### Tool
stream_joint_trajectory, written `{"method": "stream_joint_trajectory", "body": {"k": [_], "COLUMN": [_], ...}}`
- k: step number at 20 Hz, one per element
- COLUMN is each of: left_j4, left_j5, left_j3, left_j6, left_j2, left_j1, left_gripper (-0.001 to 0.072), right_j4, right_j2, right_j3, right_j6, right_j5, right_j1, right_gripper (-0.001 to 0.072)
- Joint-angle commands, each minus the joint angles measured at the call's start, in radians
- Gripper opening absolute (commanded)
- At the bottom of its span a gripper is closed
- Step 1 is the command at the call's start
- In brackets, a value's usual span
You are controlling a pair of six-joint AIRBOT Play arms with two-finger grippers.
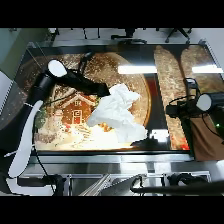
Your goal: Fold the shirts.
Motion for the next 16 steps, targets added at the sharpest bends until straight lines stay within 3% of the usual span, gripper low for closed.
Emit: {"method": "stream_joint_trajectory", "body": {"k": [1,3,6,9,14,16], "left_j4": [-0.055,-0.054,-0.054,-0.087,-0.48,-0.555], "left_j5": [-0.283,-0.28,-0.172,0.049,0.396,0.494], "left_j3": [0.037,-0.109,-0.452,-0.74,-0.995,-1.019], "left_j6": [-0.018,-0.018,0.05,0.089,0.312,0.348], "left_j2": [-0.013,0.031,0.127,0.188,0.192,0.192], "left_j1": [0.161,0.232,0.311,0.363,0.324,0.285], "left_gripper": [0.0688,0.0688,0.0688,0.0688,0.0688,0.0687], "right_j4": [0.194,0.329,0.444,0.479,0.586,0.632], "right_j2": [-0.083,-0.168,-0.309,-0.438,-0.578,-0.599], "right_j3": [0.041,0.04,0.022,0.01,0.01,0.01], "right_j6": [-0.149,-0.249,-0.356,-0.43,-0.542,-0.578], "right_j5": [0.012,0.018,0.018,0.018,0.005,-0.012], "right_j1": [-0.137,-0.137,-0.09,-0.022,0.045,0.057], "right_gripper": [0.0316,0.0529,0.0528,0.0528,0.0526,0.0522]}}
